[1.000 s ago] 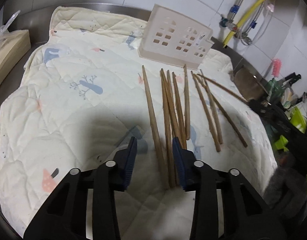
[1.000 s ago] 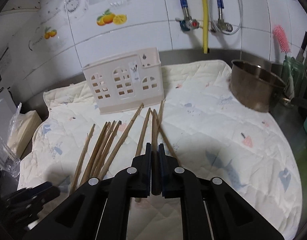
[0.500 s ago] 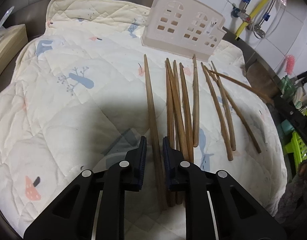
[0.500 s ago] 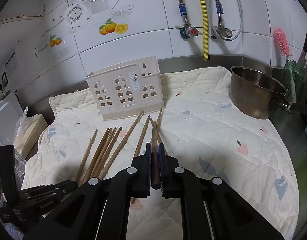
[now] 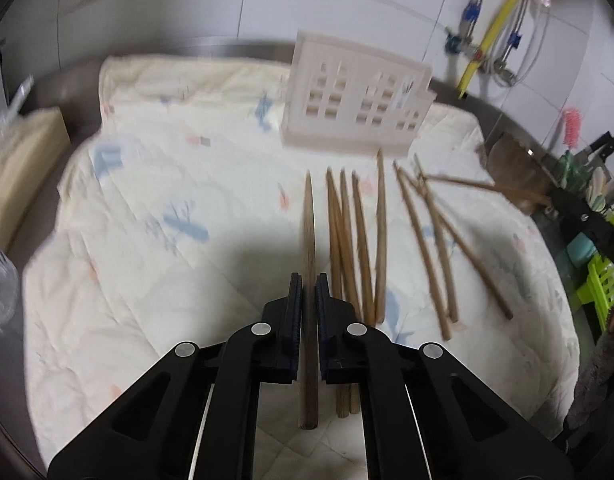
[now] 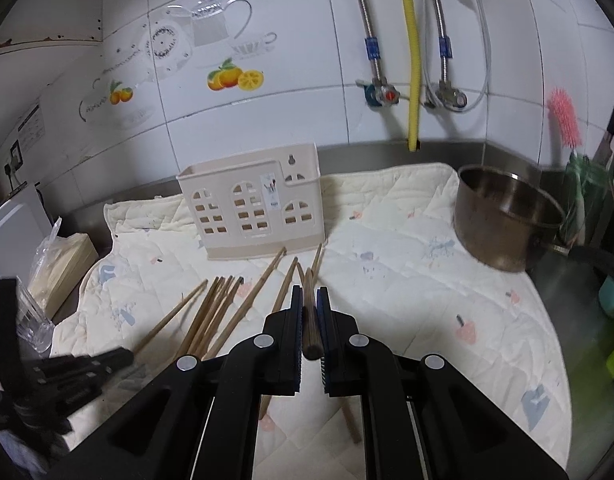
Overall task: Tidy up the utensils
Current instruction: 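Close the left tool on one wooden chopstick while the right tool grasps another, then lift both held chopsticks upright and carry them toward the white holder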
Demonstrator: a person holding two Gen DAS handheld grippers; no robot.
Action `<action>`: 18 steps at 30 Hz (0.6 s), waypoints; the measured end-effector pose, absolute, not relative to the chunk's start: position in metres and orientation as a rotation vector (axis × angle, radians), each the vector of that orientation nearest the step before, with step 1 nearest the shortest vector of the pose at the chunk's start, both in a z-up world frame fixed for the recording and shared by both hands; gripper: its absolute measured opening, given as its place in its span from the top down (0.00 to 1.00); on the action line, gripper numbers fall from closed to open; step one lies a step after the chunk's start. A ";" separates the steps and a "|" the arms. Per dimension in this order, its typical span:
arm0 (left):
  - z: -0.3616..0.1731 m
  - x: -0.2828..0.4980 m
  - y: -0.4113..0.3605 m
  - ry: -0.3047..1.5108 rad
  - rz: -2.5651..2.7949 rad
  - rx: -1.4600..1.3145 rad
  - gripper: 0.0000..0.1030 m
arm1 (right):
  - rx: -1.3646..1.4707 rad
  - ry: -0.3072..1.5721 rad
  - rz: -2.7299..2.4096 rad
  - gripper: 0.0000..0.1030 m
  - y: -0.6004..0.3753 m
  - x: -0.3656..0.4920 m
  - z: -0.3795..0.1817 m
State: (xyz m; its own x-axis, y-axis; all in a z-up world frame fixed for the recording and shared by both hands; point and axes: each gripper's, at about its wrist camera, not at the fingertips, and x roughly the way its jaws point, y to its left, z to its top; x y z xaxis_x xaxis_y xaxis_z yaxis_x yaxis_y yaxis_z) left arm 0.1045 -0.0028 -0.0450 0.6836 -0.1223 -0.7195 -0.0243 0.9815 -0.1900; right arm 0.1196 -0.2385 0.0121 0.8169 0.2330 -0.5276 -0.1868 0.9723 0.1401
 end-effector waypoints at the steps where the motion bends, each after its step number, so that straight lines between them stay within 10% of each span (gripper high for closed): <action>1: -0.037 0.104 -0.002 0.800 -0.057 -0.183 0.94 | 0.086 0.570 0.232 0.93 -0.239 0.121 0.016; 18: 0.055 0.149 -0.003 0.687 -0.132 -0.079 0.95 | 0.007 0.565 0.397 0.93 -0.246 0.175 0.108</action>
